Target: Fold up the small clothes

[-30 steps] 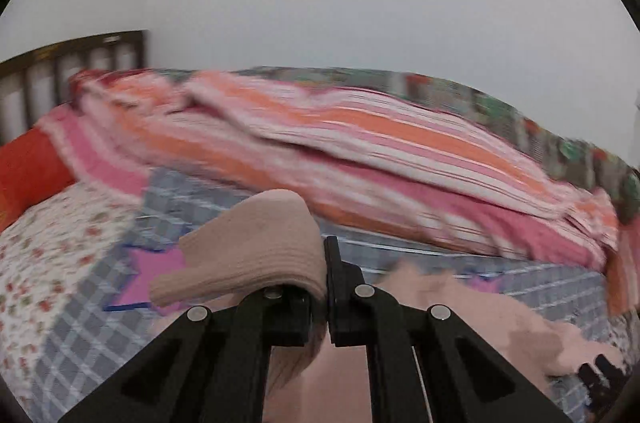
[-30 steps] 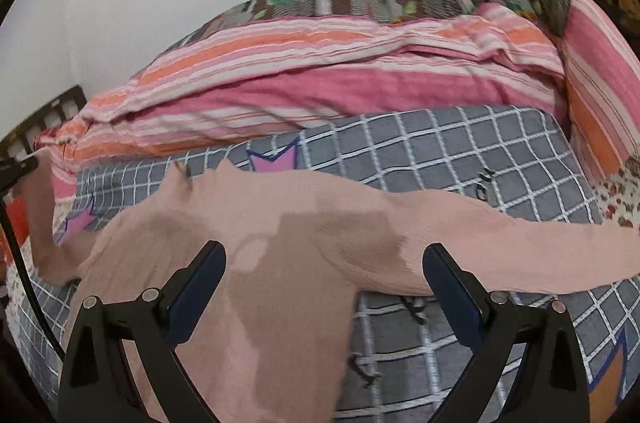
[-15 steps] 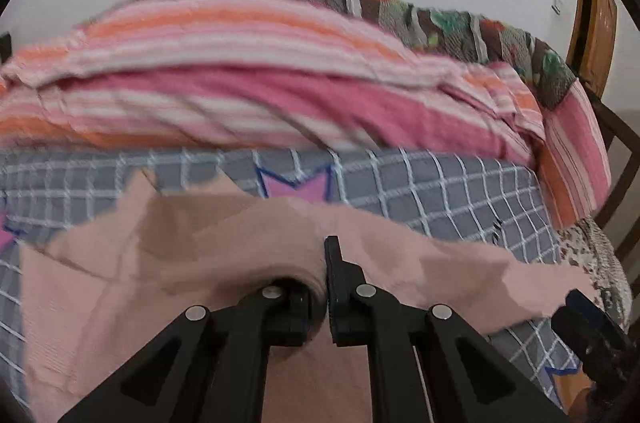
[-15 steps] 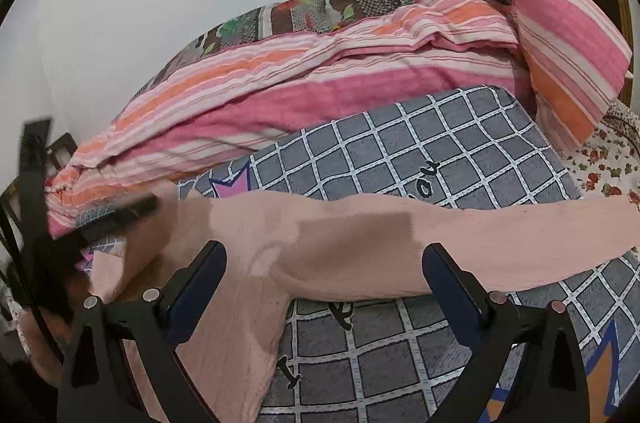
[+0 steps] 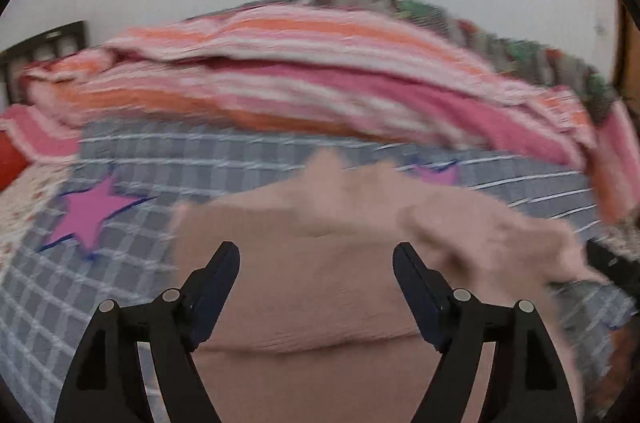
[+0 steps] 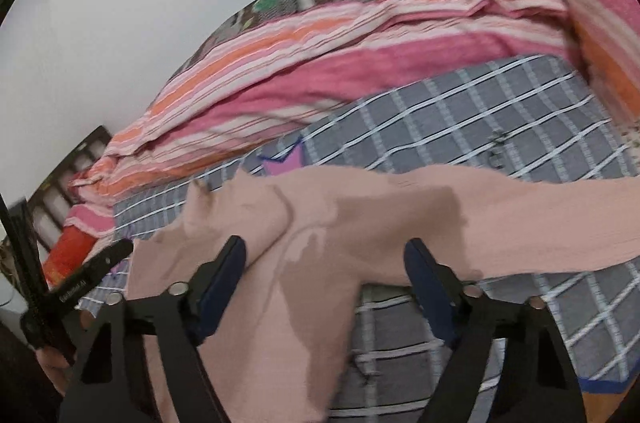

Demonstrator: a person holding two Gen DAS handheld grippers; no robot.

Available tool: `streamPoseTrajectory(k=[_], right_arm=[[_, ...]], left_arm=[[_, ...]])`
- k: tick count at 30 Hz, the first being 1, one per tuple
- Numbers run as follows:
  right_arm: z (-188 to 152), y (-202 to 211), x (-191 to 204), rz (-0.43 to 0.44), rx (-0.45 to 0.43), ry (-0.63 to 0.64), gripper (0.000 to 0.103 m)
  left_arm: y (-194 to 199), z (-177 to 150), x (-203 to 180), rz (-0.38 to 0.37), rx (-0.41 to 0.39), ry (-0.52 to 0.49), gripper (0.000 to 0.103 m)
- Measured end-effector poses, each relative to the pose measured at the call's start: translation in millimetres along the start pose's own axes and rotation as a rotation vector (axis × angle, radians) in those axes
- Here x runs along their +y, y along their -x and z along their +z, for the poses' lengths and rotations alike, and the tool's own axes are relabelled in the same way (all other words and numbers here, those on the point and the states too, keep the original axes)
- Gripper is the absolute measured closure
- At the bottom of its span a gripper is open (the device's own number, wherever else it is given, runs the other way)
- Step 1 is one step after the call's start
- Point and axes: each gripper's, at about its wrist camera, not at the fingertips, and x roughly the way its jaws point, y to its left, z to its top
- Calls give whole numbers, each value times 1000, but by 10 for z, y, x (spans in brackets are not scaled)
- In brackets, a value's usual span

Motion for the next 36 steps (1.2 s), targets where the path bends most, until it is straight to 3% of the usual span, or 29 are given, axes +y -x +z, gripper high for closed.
streamPoseTrajectory(k=[4, 7, 13, 14, 16, 18, 20, 22, 25, 29, 32, 34, 35, 36], right_arm=[[-33, -160, 293, 42, 55, 49, 32], [-61, -333, 611, -7, 88, 142, 32], [-76, -827, 1081, -40, 187, 274, 33], [-88, -906, 1127, -51, 200, 291, 33], [-141, -1077, 1184, -98, 228, 326, 36], [-196, -1203, 1182, -147, 245, 340, 51], [-239, -1306, 1120, -164, 280, 335, 81], [-212, -1255, 1007, -139, 265, 293, 82], [-172, -1048, 775, -178, 234, 234, 81], [-115, -866, 460, -204, 199, 146, 71], [-64, -881, 286, -143, 219, 71, 70], [-56, -905, 227, -135, 233, 60, 78], [-46, -918, 210, -116, 236, 54, 93], [-38, -904, 202, -92, 234, 54, 96]], left_arm=[[-236, -91, 381, 82, 87, 12, 25], [-398, -121, 600, 79, 130, 46, 25], [-718, -181, 919, -37, 255, 177, 27], [-726, -174, 954, -43, 242, 191, 31], [-751, -147, 976, -46, 228, 203, 51], [-779, -134, 964, -64, 218, 205, 88], [-757, -109, 975, -69, 191, 209, 89], [-715, -115, 979, -74, 175, 213, 89], [-708, -120, 918, -51, 172, 176, 88], [-719, -117, 935, -54, 185, 193, 85], [-720, -120, 930, -53, 186, 195, 84], [-714, -120, 931, -47, 180, 191, 85], [-694, -120, 934, -51, 168, 193, 88], [-680, -117, 936, -54, 160, 195, 88]])
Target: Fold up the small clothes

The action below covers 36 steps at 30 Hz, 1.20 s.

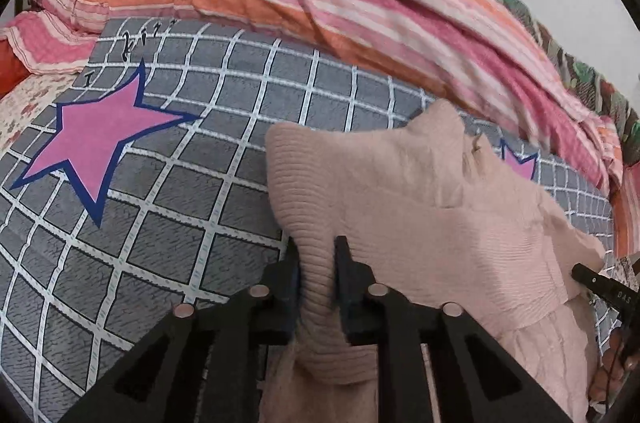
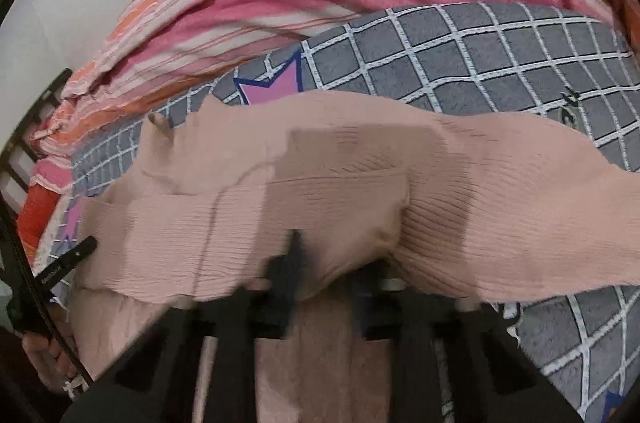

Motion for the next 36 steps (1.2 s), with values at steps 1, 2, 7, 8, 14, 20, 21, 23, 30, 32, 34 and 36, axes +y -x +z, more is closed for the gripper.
streamPoseTrajectory(k=[1, 2, 7, 8, 14, 20, 21, 23, 30, 32, 34, 36], right_arm=[[9, 29, 3, 16, -12, 7, 96], [14, 62, 2, 0, -27, 16, 96], [-29, 1, -121, -51, 24, 9, 94], [-28, 23, -138, -45, 25, 5, 92], [-132, 606, -374, -185, -116, 54, 51], [-233, 1200, -1207, -304, -206, -65, 35], [-265, 1264, -1382, -318, -202, -102, 35], [-346, 1343, -1702, -322, -171, -170, 35], [-619, 1264, -2281, -306, -135, -260, 35], [-609, 1279, -2322, -290, -156, -266, 35], [-574, 1277, -2376, -284, -163, -282, 35], [-523, 1265, -2459, -270, -165, -304, 35]], left_arm=[[22, -1, 12, -3, -9, 5, 89], [25, -3, 14, -3, -12, 6, 89], [22, -29, -35, 50, 2, -29, 77], [39, -33, -32, 59, -2, -32, 71], [263, -100, -119, 105, -73, -99, 42], [528, -143, -234, 118, -200, -138, 32], [552, -142, -238, 122, -212, -140, 31], [610, -146, -253, 126, -247, -142, 31], [647, -138, -217, 130, -293, -123, 28], [630, -124, -182, 131, -297, -107, 28], [591, -96, -146, 124, -292, -84, 28], [537, -73, -120, 115, -274, -64, 28]])
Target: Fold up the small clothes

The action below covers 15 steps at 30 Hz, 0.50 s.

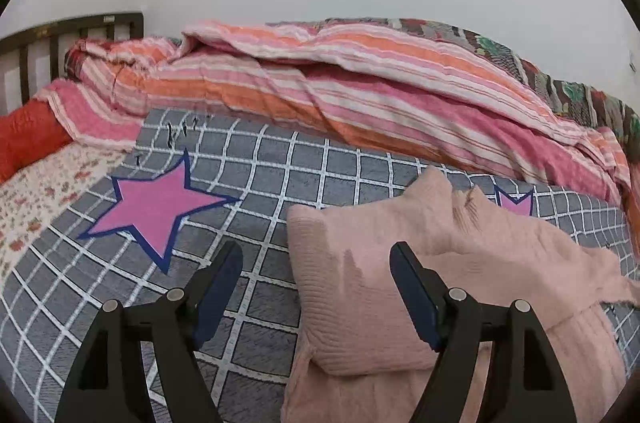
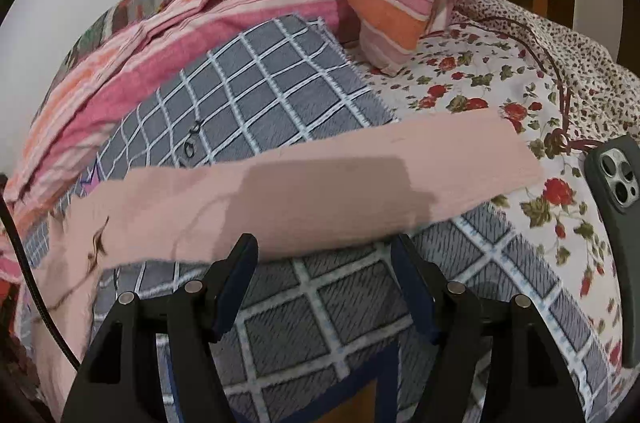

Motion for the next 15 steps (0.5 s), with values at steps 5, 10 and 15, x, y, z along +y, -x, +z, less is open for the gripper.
streamPoseTrajectory(k=[5, 10, 15], right_arm=[[190, -99, -109, -8, -5, -59, 35], [296, -187, -177, -79, -15, -77, 68], [300, -153, -76, -82, -47, -14, 97]], left_arm=[[-104, -8, 47, -11, 38, 31, 28], [-96, -20, 45, -16, 37, 30, 28], [-90, -15, 50, -18, 34, 33, 28]])
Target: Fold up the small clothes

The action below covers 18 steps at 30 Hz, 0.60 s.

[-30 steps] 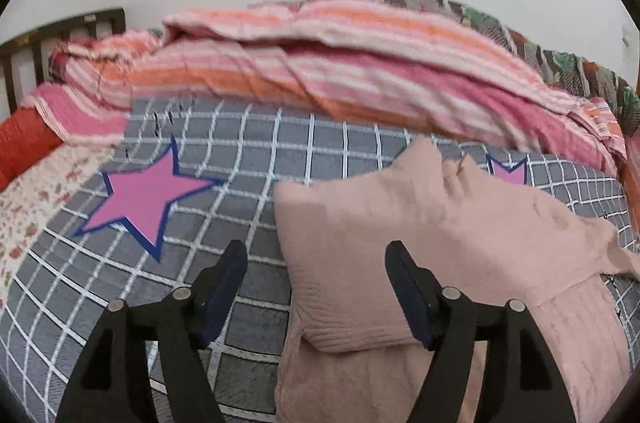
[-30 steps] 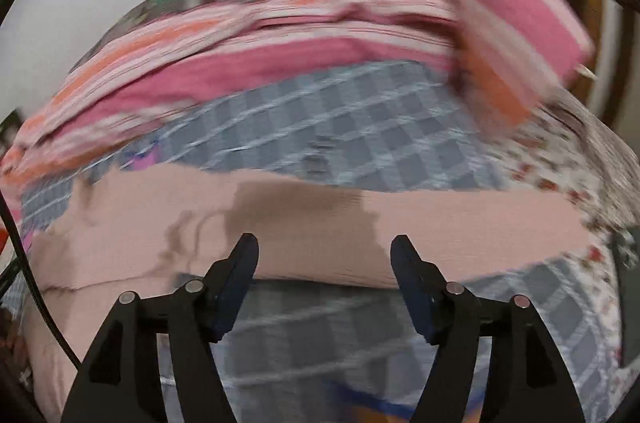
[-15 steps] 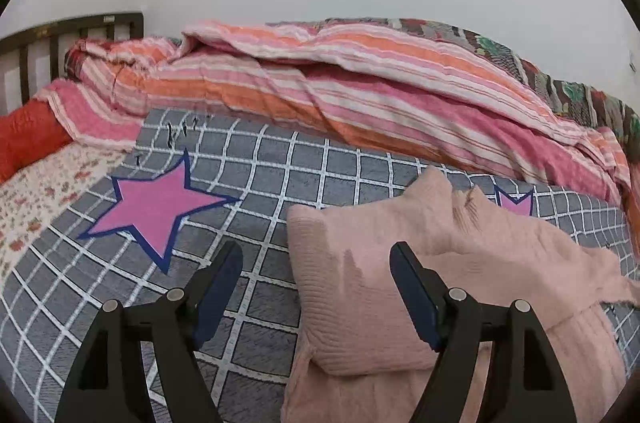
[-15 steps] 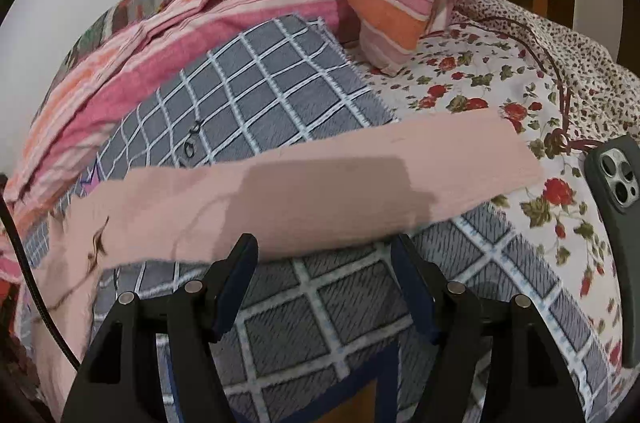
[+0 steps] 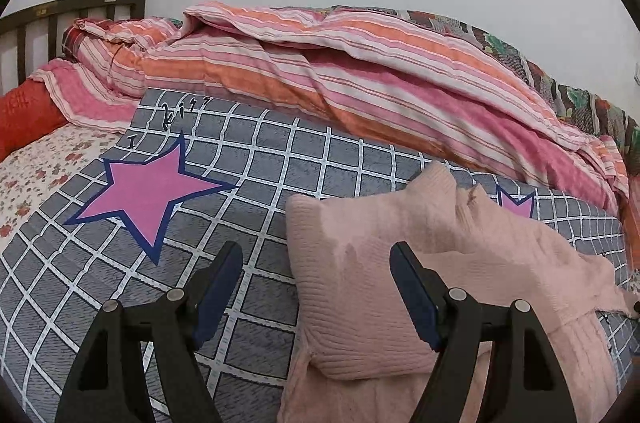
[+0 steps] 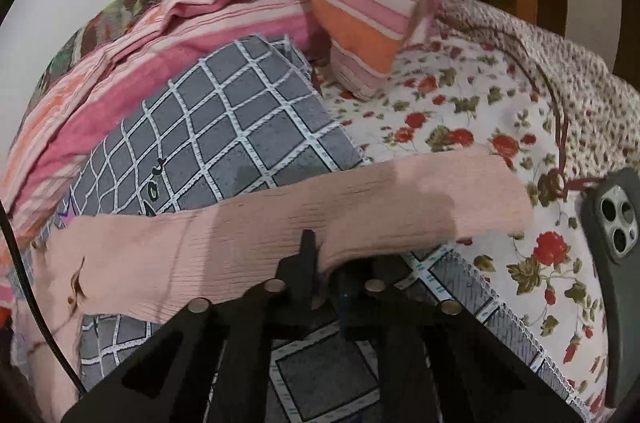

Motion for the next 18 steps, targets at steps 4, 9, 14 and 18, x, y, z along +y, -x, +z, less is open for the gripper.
streamPoseTrajectory(k=[4, 9, 14, 18], right_arm=[[-14, 258, 105, 8, -102, 41, 98], [-47, 533, 345, 23, -184, 81, 98], [-69, 787, 825, 44, -267, 168, 98], [-118, 938, 1444, 68, -302, 264, 98]], left_arm=[[40, 10, 25, -12, -9, 14, 28], [81, 23, 82, -17, -18, 33, 28], [144, 46, 183, -26, -22, 56, 28], [173, 55, 340, -18, -5, 88, 28]])
